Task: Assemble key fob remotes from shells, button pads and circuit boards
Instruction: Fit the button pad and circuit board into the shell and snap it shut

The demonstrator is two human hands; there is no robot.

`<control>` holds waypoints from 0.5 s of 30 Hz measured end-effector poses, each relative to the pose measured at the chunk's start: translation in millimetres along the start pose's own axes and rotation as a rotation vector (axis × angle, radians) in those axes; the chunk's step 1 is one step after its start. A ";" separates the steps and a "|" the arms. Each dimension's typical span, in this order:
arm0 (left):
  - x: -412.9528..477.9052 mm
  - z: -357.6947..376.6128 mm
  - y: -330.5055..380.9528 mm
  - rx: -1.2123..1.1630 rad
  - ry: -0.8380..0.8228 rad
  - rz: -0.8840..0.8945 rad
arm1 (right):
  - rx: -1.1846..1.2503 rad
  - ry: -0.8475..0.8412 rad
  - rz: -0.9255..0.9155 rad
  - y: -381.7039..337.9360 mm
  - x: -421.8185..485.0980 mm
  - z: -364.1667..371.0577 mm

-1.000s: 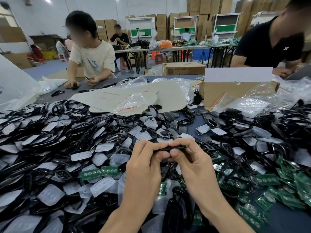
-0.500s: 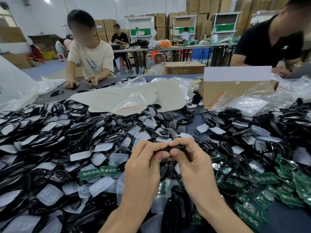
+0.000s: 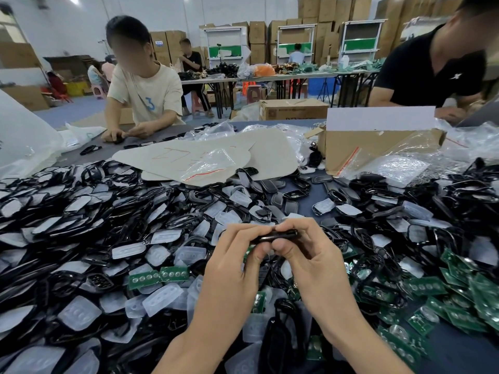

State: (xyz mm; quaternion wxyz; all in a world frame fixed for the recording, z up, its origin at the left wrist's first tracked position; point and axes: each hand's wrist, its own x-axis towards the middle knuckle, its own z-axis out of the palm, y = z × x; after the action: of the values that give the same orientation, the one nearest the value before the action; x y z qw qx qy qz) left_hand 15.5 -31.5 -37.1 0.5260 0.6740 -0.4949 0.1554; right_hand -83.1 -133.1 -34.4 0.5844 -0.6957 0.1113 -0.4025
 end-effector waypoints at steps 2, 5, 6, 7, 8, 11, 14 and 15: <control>-0.6 0.1 -3.5 0.100 -0.007 0.042 | -0.152 -0.004 -0.039 0.8 -0.5 -0.7; -2.4 0.0 -5.9 0.218 -0.034 0.106 | -0.366 -0.016 -0.161 1.3 -3.0 0.8; -2.6 -0.4 -5.9 0.226 -0.036 0.103 | -0.415 -0.023 -0.182 0.4 -3.4 1.6; -2.5 -0.6 -5.5 0.228 -0.034 0.088 | -0.438 -0.022 -0.179 -1.0 -3.7 2.0; -1.7 -0.6 -4.3 0.214 -0.033 0.062 | -0.429 -0.011 -0.159 -2.3 -3.3 2.1; 1.2 -1.4 1.4 0.078 -0.019 -0.021 | -0.307 0.036 -0.098 -2.3 -2.1 0.3; 2.8 -3.2 4.3 -0.009 -0.009 -0.091 | -0.209 0.068 -0.022 0.8 -0.9 1.0; 2.2 -3.6 4.1 -0.040 -0.006 -0.132 | -0.186 0.081 -0.001 1.7 -0.6 1.4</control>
State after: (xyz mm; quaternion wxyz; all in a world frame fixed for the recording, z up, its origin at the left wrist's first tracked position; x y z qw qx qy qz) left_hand 14.3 -29.3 -31.8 0.5470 0.6951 -0.4537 0.1084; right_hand -81.9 -132.2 -36.1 0.5123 -0.7301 0.1713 -0.4185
